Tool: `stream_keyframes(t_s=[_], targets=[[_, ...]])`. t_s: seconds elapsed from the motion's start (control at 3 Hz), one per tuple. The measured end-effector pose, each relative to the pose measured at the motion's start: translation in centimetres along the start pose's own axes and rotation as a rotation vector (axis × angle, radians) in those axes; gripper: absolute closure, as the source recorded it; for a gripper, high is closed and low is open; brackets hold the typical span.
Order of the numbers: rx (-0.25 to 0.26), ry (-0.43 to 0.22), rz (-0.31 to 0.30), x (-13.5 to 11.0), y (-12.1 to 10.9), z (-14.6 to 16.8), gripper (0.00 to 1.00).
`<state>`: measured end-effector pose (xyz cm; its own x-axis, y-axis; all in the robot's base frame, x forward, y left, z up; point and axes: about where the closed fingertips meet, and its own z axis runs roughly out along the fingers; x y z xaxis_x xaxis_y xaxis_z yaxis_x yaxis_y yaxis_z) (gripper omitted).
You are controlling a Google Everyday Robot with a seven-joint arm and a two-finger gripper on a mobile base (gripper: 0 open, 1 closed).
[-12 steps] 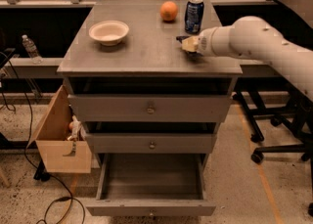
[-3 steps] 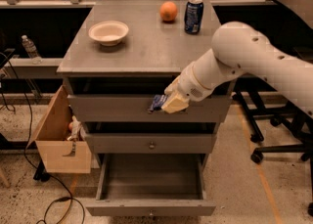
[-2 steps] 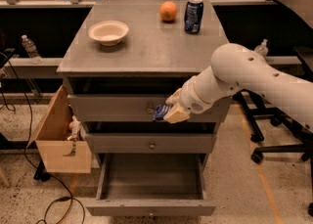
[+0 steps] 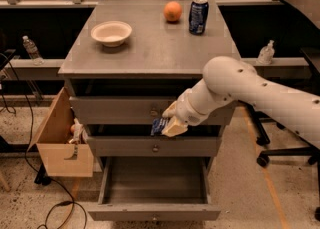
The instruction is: Place rxbar blueberry into bottom drawer
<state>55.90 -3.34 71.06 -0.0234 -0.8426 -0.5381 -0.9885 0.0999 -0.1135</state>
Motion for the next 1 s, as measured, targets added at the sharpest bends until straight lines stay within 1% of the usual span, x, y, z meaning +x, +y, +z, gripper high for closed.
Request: stream_keyframes(t_s=[0.33, 0.67, 1.0], targets=[[-0.128, 0.010, -0.099, 1.7, 2.9, 7.5, 1.00], [-0.175, -0.025, -0.134, 2.8, 4.6, 12.0, 1.00], [-0.180, -0.078, -0.129, 4.4, 5.9, 16.5, 1.00]])
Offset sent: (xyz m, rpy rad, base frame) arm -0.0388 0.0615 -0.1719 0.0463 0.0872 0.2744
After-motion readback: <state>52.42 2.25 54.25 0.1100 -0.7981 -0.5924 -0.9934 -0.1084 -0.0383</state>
